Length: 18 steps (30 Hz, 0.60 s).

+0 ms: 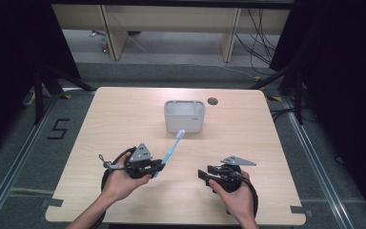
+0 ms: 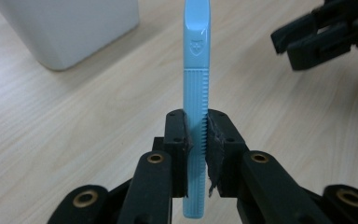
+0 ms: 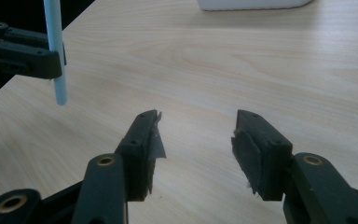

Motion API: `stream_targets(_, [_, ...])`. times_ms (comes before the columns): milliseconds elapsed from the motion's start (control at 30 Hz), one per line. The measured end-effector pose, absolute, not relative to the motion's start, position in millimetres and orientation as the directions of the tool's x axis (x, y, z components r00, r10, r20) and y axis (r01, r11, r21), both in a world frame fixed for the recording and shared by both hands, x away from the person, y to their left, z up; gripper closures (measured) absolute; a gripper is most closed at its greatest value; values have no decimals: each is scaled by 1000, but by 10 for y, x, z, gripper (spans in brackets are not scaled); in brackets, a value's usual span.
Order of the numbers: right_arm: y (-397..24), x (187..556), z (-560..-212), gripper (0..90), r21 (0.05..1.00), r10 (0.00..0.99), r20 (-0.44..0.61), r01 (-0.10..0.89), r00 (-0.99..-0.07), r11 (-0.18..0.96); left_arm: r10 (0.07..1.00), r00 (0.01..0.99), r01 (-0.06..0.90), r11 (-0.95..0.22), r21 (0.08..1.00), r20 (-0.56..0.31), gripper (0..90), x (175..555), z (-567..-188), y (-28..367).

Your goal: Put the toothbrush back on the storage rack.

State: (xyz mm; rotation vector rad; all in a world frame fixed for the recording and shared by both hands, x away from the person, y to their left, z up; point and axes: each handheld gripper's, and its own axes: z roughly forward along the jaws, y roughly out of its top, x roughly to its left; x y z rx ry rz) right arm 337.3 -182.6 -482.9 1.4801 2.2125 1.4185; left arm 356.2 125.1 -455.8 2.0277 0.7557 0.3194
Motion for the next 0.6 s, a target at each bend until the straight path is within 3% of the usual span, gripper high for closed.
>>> stream_targets(400, [-1671, 3357, -4670, 537, 846, 723, 318, 528, -614, 76, 643, 761, 283, -210, 936, -86, 785, 3441, -4669, 1336])
stream_targets(600, [-1556, 3352, -4593, 543, 883, 689, 297, 466, -661, 66, 640, 762, 270, -182, 946, -94, 785, 3396, -4734, 1328])
